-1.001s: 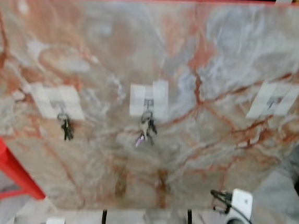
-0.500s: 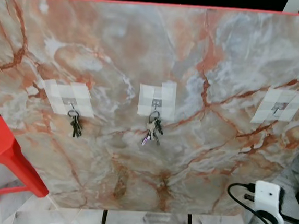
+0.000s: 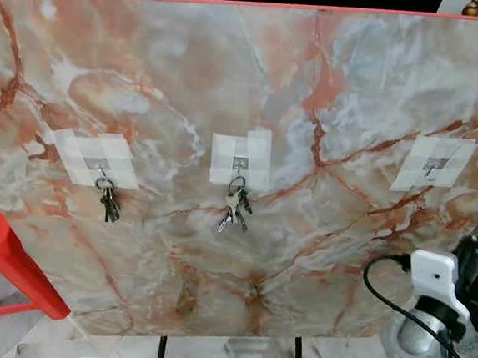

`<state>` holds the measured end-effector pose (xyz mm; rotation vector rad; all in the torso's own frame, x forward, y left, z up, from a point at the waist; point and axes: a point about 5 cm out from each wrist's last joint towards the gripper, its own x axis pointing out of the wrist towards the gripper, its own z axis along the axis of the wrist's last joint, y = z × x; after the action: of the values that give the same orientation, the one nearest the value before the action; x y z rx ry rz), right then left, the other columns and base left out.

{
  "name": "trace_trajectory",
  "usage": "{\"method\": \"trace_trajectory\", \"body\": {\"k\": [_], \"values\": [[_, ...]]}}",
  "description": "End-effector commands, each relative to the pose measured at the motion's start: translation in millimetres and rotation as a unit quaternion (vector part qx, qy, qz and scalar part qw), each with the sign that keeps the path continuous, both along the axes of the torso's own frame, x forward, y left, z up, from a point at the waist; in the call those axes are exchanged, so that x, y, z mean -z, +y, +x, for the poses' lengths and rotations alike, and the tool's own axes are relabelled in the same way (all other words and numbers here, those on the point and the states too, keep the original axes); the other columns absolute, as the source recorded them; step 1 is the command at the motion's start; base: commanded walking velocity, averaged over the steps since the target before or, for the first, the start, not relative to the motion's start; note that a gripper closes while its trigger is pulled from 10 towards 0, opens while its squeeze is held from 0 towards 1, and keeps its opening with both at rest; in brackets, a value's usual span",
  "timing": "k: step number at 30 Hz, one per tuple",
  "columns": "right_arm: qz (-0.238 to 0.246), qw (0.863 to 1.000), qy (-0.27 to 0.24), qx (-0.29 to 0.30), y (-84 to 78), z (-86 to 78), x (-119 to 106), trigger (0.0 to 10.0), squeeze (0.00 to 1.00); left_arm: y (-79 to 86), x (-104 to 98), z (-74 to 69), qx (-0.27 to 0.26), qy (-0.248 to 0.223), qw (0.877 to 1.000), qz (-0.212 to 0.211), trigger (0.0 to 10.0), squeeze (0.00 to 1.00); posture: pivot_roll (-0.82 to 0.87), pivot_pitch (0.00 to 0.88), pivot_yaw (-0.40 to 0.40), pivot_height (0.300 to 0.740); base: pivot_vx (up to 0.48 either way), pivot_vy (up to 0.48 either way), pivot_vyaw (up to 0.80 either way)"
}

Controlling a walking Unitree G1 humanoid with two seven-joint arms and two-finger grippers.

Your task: Hang keys on a hook

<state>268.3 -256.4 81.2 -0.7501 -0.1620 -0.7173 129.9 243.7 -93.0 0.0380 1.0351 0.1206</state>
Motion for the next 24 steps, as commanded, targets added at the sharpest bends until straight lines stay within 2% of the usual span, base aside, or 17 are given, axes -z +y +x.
{"method": "trace_trajectory", "body": {"k": [1,5,9,24], "values": [[-0.016,1.000,-0.005,-0.021,8.8,7.4,-8,10.0,0.00,1.5,0,-2.0,0.000,0.006,1.000,0.003,10.0,0.00,-0.13,0.000,-0.006,0.740,0.000,0.000,0.00],[0.006,0.999,0.024,-0.042,17.7,16.6,-4,10.0,0.00,1.3,0,-1.6,-0.001,0.005,1.000,0.002,10.0,0.00,-0.13,0.000,-0.007,0.740,0.000,0.000,0.00],[0.020,0.999,0.016,-0.037,18.6,24.1,-10,10.0,0.00,1.0,0,-1.5,0.000,0.005,1.000,0.001,10.0,0.00,-0.13,0.000,-0.006,0.740,0.000,0.000,0.00],[0.000,0.999,-0.007,-0.044,25.1,40.7,-31,10.0,0.00,1.1,0,-1.0,0.002,0.004,1.000,0.001,10.0,0.00,-0.13,0.000,-0.006,0.740,0.000,0.000,0.00]]}}
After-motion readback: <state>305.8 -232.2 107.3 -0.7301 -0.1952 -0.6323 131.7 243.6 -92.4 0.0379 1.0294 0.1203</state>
